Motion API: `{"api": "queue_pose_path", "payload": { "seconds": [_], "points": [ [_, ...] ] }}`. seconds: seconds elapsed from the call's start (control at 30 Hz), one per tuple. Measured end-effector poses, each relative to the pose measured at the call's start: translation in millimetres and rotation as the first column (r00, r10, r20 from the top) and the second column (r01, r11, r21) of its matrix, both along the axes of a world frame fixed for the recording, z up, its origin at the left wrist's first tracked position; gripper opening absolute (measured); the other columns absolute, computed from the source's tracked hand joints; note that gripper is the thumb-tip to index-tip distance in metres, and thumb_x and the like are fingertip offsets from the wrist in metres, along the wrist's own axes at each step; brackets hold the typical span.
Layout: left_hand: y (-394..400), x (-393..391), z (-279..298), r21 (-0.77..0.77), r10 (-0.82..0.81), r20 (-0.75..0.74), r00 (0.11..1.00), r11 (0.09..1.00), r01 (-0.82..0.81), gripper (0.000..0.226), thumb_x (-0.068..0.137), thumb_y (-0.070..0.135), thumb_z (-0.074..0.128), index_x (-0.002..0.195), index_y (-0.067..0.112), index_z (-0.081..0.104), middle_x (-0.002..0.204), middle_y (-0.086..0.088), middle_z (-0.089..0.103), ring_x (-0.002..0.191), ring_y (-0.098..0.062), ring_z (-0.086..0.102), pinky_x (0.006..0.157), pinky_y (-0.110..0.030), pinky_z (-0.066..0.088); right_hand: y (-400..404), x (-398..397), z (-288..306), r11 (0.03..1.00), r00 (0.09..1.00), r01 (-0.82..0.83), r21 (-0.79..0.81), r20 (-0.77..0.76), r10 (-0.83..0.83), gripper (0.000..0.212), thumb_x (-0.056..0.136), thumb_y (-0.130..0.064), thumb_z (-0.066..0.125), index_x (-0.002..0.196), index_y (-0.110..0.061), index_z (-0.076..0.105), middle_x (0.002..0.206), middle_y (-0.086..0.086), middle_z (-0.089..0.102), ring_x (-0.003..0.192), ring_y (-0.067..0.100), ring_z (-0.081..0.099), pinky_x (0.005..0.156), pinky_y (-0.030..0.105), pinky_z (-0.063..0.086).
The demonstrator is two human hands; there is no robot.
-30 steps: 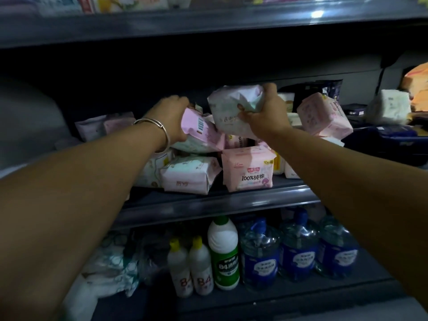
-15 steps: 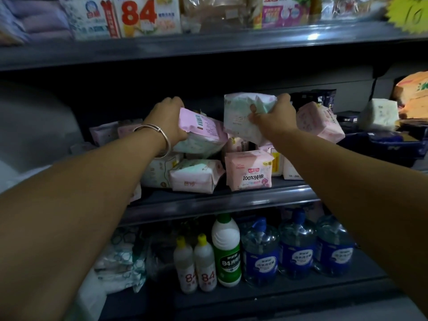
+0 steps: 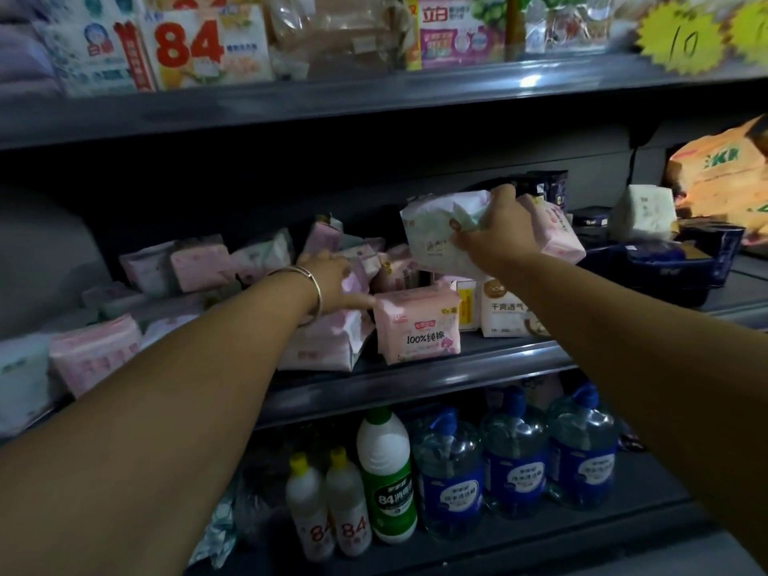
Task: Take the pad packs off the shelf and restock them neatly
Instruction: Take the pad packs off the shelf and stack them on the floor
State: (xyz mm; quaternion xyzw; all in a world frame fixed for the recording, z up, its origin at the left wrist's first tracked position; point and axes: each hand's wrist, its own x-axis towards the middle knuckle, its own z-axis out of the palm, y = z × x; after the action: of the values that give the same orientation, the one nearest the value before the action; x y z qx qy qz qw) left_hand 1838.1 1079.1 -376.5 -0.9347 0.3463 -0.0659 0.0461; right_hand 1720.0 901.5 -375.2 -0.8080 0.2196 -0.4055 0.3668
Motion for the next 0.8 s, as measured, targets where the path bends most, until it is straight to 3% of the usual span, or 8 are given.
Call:
{"api": "queue_pose_path", "payload": {
  "seconds": [0.1, 0.2, 0.33, 0.43, 0.53, 0.63, 0.7, 0.8],
  "points": [
    [-18.8, 3.9, 9.7, -0.071, -0.027, 0.003, 1.0, 0.997, 0.028, 0.044, 0.094, 0.033, 0.051, 0.132, 0.009, 0.05, 0.135, -0.012, 0.051, 0.121, -0.028, 0.049, 0.094, -0.03, 0.04, -7.8, 8.4, 1.1, 0.999, 0.999, -0.04, 0.001, -0.009, 0.04, 0.05, 0.082, -0.011, 0.068, 0.122, -0.007, 0.038, 0.123, 0.016, 0.051, 0.113, 0.032, 0.053, 0.091, 0.048, 0.052],
    [-35.8, 18.9, 7.6, -0.111, 0.022, 0.019, 1.0, 0.994, -0.02, 0.039, 0.093, 0.019, 0.051, 0.13, 0.008, 0.051, 0.128, -0.013, 0.055, 0.116, -0.029, 0.053, 0.091, -0.029, 0.042, -16.4, 22.6, 1.1, 0.998, 0.997, -0.07, -0.001, -0.015, 0.07, 0.049, 0.083, -0.012, 0.069, 0.121, -0.007, 0.038, 0.121, 0.016, 0.052, 0.11, 0.032, 0.055, 0.088, 0.047, 0.053],
    [-52.5, 40.9, 7.2, -0.022, 0.091, -0.013, 0.996, 0.996, -0.092, 0.047, 0.086, 0.034, 0.061, 0.124, 0.008, 0.053, 0.118, -0.014, 0.059, 0.105, -0.029, 0.058, 0.086, -0.031, 0.048, -26.8, 48.0, 0.9, 0.993, 0.993, -0.118, -0.021, -0.029, 0.117, 0.051, 0.082, -0.012, 0.069, 0.122, -0.005, 0.038, 0.121, 0.017, 0.052, 0.11, 0.032, 0.056, 0.088, 0.046, 0.053],
    [-57.6, 61.2, 12.1, 0.186, 0.143, 0.039, 0.989, 0.971, -0.147, 0.069, 0.079, 0.034, 0.072, 0.137, 0.012, 0.042, 0.132, -0.008, 0.052, 0.116, -0.025, 0.055, 0.096, -0.03, 0.045, -35.0, 66.7, 2.5, 0.99, 0.99, -0.138, -0.033, -0.023, 0.137, 0.057, 0.081, -0.013, 0.071, 0.125, -0.001, 0.037, 0.122, 0.019, 0.053, 0.111, 0.033, 0.056, 0.089, 0.046, 0.052],
    [-55.1, 82.9, 13.1, 0.28, 0.201, 0.051, 0.978, 0.938, -0.207, 0.085, 0.075, 0.029, 0.077, 0.144, 0.013, 0.03, 0.141, -0.007, 0.046, 0.124, -0.023, 0.05, 0.104, -0.028, 0.039, -39.5, 79.6, 2.3, 0.988, 0.988, -0.155, -0.013, 0.001, 0.155, 0.057, 0.081, -0.013, 0.071, 0.125, -0.003, 0.037, 0.124, 0.018, 0.052, 0.112, 0.033, 0.055, 0.092, 0.046, 0.051],
    [-57.2, 91.3, 8.1, 0.305, 0.217, 0.068, 0.974, 0.925, -0.227, 0.075, 0.078, 0.022, 0.073, 0.142, 0.015, 0.034, 0.142, -0.01, 0.042, 0.118, -0.024, 0.048, 0.105, -0.033, 0.039, -39.3, 86.7, -1.7, 0.984, 0.984, -0.179, 0.004, -0.012, 0.179, 0.055, 0.082, -0.011, 0.07, 0.126, -0.005, 0.037, 0.118, 0.014, 0.051, 0.11, 0.029, 0.053, 0.092, 0.042, 0.051],
    [-65.1, 94.4, 0.9, 0.261, 0.22, 0.072, 0.973, 0.937, -0.231, 0.069, 0.081, 0.028, 0.069, 0.14, 0.012, 0.036, 0.141, -0.011, 0.042, 0.122, -0.028, 0.047, 0.104, -0.035, 0.04, -38.2, 89.0, -5.1, 0.982, 0.982, -0.19, 0.022, -0.015, 0.19, 0.054, 0.083, -0.01, 0.069, 0.127, -0.006, 0.037, 0.102, 0.004, 0.046, 0.103, 0.023, 0.05, 0.091, 0.037, 0.051],
    [-76.9, 98.4, -12.2, 0.138, 0.2, 0.15, 0.968, 0.965, -0.221, 0.074, 0.084, 0.035, 0.065, 0.144, 0.01, 0.03, 0.151, -0.014, 0.019, 0.139, -0.034, 0.02, 0.111, -0.05, 0.03, -39.1, 92.9, -9.5, 0.98, 0.98, -0.198, 0.032, -0.015, 0.198, 0.055, 0.082, -0.008, 0.07, 0.126, -0.007, 0.038, 0.109, 0.008, 0.051, 0.107, 0.026, 0.053, 0.088, 0.035, 0.052]
  ]
}}
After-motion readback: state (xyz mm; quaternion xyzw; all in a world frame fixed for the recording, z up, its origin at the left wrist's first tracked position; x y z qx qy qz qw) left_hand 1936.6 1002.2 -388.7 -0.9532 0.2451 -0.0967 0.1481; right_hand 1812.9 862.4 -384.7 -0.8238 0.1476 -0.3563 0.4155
